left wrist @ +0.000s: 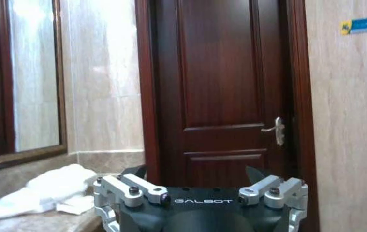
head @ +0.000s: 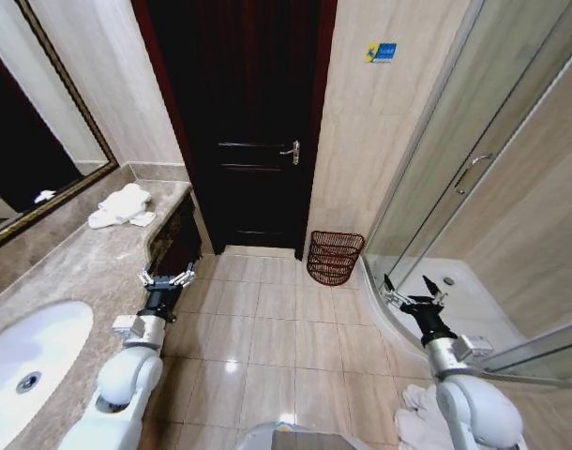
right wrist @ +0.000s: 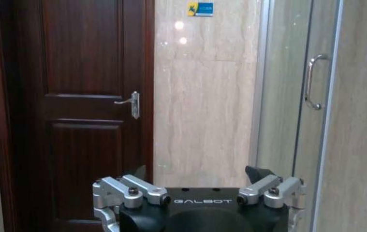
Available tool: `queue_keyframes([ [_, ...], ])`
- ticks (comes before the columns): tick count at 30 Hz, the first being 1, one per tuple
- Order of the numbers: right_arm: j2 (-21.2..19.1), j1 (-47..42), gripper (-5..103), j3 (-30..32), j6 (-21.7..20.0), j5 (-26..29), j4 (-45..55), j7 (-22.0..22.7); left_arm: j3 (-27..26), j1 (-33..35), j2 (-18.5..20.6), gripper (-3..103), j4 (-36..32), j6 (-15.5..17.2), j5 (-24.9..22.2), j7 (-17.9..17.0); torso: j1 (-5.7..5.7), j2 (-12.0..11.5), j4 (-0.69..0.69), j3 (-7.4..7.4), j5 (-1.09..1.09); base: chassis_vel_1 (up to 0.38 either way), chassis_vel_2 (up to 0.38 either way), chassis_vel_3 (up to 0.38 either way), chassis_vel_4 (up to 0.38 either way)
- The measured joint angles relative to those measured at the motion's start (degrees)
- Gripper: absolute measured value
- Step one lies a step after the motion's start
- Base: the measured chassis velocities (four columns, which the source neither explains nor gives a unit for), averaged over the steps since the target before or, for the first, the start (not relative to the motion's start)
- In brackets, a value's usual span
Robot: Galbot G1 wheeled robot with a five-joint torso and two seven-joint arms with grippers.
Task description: Discard the used towel into the hamper.
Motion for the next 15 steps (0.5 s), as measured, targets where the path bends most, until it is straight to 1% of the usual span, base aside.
queue_keyframes([
  [3, -0.6, -0.1, 100, 0.3, 0.3, 0.0, -0.3, -0.2, 0.2, 0.9, -1.6, 100, -1.8, 1.9, 2.6, -3.3, 0.0, 0.0, -0.01, 0.0, 0.0, 0.0, 0.0, 0.0, 0.0],
  [4, -0.6, -0.1, 100, 0.3, 0.3, 0.0, -0.3, -0.2, 0.2, 0.9, -1.6, 100, -1.8, 1.9, 2.6, -3.3, 0.0, 0.0, -0.01, 0.0, 0.0, 0.0, 0.0, 0.0, 0.0],
  [5, -0.6, 0.0, 100, 0.3, 0.3, 0.0, -0.3, -0.1, 0.2, 1.5, -2.2, 100, -2.9, 3.0, 2.8, -4.1, 0.0, 0.0, -0.01, 0.0, 0.0, 0.0, 0.0, 0.0, 0.0],
  [6, -0.6, 0.1, 100, 0.3, 0.3, 0.0, -0.3, -0.1, 0.2, 2.1, -2.4, 100, -3.7, 3.5, 2.8, -4.0, 0.0, 0.0, -0.01, 0.0, 0.0, 0.0, 0.0, 0.0, 0.0],
  [7, -0.6, 0.1, 100, 0.3, 0.3, 0.0, -0.3, -0.1, 0.2, 2.1, -2.4, 100, -3.7, 3.5, 2.8, -4.0, 0.0, 0.0, -0.01, 0.0, 0.0, 0.0, 0.0, 0.0, 0.0],
  [9, -0.6, 0.2, 100, 0.5, 0.2, 0.2, -0.3, -0.2, 0.1, 3.1, -2.5, 100, -4.8, 3.7, 1.2, -2.2, 0.0, 0.0, 0.01, 0.0, 0.0, 0.0, 0.0, 0.0, 0.0],
  [10, -0.6, 0.1, 100, 0.6, 0.1, 0.6, -0.3, -0.6, 0.0, 3.6, -2.4, 100, -5.3, 3.1, -1.1, -0.2, 0.0, 0.0, 0.01, 0.0, 0.01, 0.0, 0.0, 0.0, 0.0],
  [15, -0.9, -0.4, 100, 0.7, -0.3, 1.6, -0.2, -1.7, 0.0, 3.5, -2.1, 100, -5.0, 2.1, -3.0, 1.4, 0.0, 0.0, -0.01, 0.0, 0.01, 0.0, 0.0, 0.0, 0.0],
])
